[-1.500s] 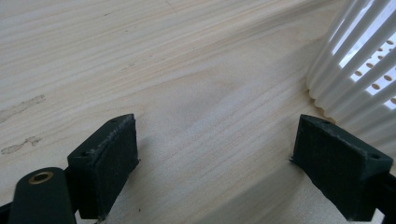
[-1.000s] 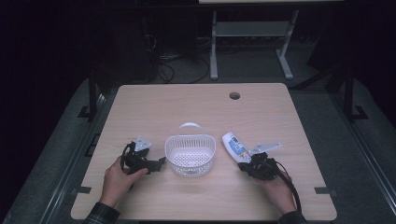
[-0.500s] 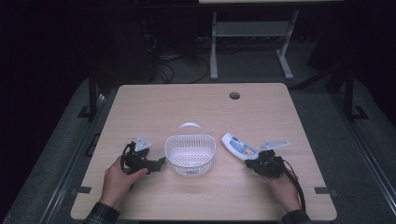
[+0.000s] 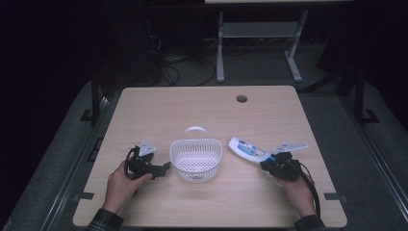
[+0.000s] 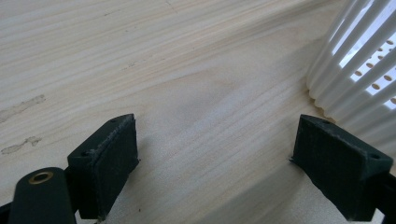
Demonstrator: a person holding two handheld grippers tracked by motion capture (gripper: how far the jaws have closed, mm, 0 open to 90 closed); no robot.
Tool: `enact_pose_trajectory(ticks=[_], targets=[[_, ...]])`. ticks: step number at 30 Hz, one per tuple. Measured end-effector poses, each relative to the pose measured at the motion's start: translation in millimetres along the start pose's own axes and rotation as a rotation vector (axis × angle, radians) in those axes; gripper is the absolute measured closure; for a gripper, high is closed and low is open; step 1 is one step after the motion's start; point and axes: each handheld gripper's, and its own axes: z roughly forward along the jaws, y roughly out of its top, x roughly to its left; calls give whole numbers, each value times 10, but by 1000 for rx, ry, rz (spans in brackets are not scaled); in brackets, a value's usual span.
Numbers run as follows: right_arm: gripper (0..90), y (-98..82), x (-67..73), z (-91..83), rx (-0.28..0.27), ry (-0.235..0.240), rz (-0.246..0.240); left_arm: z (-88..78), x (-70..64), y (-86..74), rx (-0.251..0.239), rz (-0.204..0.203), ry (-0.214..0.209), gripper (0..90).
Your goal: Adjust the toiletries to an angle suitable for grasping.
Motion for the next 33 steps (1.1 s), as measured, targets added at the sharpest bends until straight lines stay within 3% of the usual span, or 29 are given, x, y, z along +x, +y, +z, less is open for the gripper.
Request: enact_pose_trajectory(ticks=[15,23,33], targets=[[896,-14,-212,-31,-11,-44,34,0,0,0,0,0,0,130],[894,38,-167,-99,-50,-20,65,0,0,0,0,-1,0,130],[894,247,-101,-184,-105,5,85,-1,-1,1,2,-1,0,130]])
